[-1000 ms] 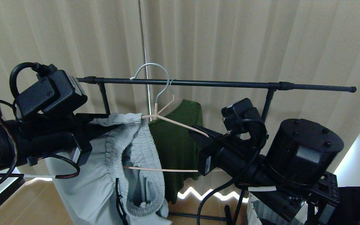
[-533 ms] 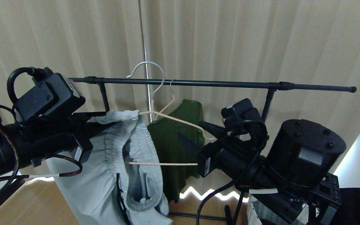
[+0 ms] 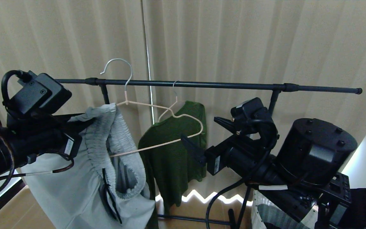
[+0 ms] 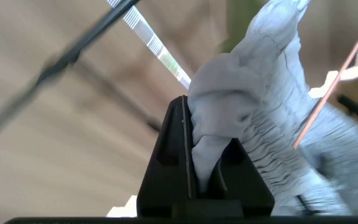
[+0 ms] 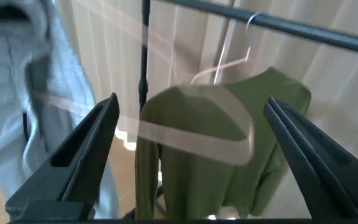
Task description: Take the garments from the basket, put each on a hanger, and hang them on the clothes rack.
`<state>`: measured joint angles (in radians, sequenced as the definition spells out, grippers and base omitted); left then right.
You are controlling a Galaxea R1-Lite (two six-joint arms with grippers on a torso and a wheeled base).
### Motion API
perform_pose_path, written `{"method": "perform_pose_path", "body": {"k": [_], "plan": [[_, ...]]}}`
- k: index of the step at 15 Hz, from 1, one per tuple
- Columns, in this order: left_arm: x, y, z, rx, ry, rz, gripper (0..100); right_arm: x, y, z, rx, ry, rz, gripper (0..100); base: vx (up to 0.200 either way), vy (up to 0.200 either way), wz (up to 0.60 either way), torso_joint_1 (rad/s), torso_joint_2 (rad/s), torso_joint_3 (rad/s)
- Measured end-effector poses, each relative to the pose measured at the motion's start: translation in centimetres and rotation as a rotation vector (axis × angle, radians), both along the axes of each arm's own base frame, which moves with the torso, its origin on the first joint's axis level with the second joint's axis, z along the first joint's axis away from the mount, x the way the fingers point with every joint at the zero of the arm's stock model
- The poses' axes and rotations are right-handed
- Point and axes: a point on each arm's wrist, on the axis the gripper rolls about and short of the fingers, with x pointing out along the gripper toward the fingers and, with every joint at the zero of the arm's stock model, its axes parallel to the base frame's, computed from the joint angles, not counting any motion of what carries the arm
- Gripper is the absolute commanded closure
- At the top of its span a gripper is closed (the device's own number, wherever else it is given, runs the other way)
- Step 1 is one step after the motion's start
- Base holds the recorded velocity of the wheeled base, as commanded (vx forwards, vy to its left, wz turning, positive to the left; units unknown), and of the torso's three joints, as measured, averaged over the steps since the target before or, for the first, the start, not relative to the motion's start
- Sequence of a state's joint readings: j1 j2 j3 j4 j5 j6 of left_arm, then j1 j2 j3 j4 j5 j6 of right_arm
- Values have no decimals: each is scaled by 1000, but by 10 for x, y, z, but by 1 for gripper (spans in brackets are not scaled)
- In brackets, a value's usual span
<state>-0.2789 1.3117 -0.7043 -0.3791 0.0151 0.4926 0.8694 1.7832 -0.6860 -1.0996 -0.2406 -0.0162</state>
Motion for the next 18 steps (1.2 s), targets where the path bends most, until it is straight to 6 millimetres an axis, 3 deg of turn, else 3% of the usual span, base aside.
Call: {"method": "perform_pose_path", "body": {"k": [5,16,17,18], "plan": [[-4,-13,12,-262,-80,-34,100,-17,12,-18,-33,60,69,0,0,0,0,0,0,0],[-17,-33,20,-295,-121,-151,100,-5,38,-48,-70,122,84,0,0,0,0,0,0,0],[-17,-33,21,-296,-125,-153,100,-5,37,-50,-74,129,80,100,0,0,0,0,0,0],[-18,-32,22,-298,-128,-154,100,-4,37,-52,-76,134,77,100,0,0,0,0,0,0]]}}
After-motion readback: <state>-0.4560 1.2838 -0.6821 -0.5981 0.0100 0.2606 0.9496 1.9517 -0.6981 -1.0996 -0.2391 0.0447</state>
